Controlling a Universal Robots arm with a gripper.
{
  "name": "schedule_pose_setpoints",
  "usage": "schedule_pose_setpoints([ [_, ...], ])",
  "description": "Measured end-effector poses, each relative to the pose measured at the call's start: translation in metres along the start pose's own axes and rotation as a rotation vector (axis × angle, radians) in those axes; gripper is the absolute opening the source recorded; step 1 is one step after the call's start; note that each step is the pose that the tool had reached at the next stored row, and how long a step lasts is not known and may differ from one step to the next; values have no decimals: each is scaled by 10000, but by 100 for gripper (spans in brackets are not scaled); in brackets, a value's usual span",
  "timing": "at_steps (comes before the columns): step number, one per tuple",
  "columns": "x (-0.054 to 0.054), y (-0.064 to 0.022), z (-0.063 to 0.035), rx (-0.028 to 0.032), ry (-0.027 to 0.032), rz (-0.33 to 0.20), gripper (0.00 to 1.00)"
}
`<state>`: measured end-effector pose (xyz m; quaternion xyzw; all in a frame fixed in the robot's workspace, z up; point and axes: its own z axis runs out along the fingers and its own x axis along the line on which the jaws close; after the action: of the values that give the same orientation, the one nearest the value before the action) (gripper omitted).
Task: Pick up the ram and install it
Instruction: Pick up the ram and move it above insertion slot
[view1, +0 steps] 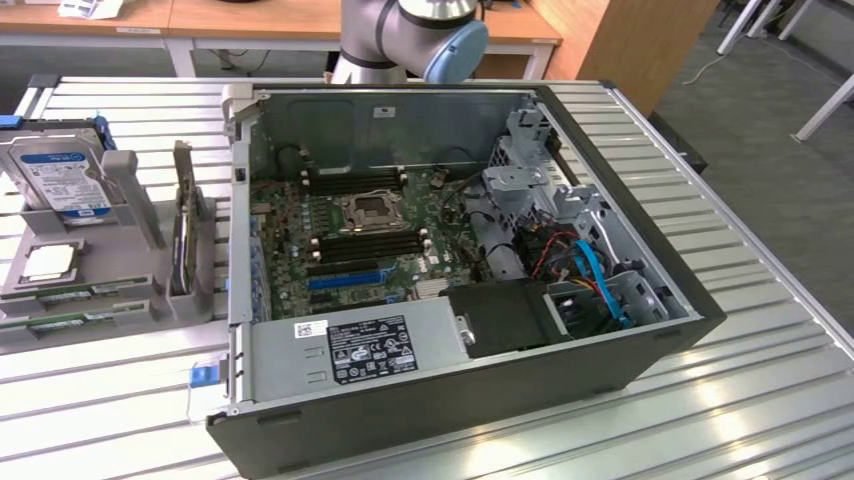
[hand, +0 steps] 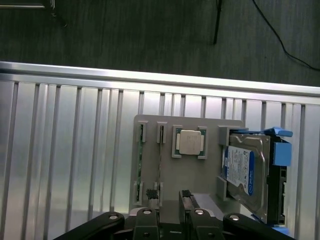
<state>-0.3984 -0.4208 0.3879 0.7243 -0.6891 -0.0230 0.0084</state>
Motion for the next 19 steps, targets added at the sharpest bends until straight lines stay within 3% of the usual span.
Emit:
schedule_pose_setpoints([
  [19, 150, 8, -3, 0, 0, 0, 29],
])
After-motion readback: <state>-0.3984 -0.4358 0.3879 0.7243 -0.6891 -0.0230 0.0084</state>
